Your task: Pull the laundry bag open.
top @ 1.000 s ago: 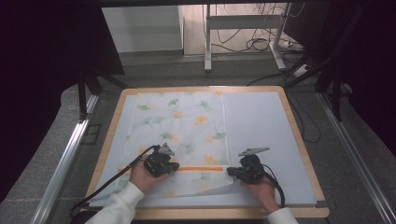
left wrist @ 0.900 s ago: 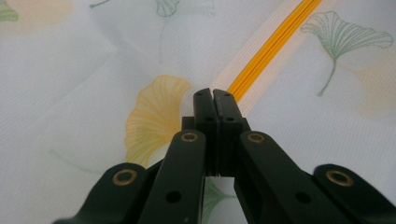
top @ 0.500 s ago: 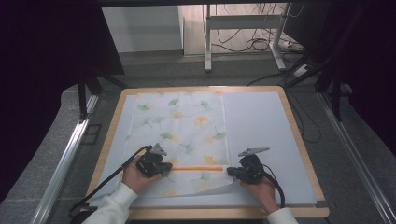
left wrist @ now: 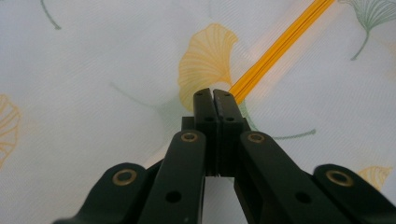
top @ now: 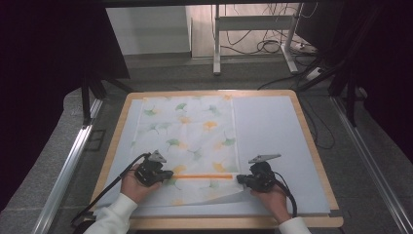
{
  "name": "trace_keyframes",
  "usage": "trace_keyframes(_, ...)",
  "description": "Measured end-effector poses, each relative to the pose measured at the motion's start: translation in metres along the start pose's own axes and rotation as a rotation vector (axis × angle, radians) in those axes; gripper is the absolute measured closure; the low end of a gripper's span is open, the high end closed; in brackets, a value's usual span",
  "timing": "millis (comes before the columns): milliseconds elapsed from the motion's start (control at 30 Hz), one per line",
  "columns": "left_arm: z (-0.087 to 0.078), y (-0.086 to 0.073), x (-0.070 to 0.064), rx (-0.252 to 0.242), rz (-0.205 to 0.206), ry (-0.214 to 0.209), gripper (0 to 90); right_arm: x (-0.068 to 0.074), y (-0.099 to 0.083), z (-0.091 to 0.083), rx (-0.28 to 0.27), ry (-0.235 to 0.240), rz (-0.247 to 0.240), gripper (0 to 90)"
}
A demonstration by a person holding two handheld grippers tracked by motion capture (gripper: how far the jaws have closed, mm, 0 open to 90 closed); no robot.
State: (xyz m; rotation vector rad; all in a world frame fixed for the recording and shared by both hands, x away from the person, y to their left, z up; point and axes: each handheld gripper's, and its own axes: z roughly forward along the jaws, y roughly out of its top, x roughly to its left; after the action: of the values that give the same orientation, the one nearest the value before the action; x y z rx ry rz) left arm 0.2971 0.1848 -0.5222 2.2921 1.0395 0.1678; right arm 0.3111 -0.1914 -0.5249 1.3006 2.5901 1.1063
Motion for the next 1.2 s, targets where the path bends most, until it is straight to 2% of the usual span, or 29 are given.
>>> trace_keyframes(633,-0.018,-0.023,0.019,-0.002,-0.053,0.035,90.0,0.000,0.000,0.000,0.000,-0.001,-0.005,89.7)
trace_keyframes(1100,-0.027,-0.035,0.030,-0.012,-0.097,0.040,90.0,0.000,0.000,0.000,0.001,-0.005,-0.012,89.7)
trace_keyframes(1200,-0.030,-0.038,0.031,-0.006,-0.097,0.057,90.0,0.000,0.000,0.000,0.001,-0.005,-0.013,89.7)
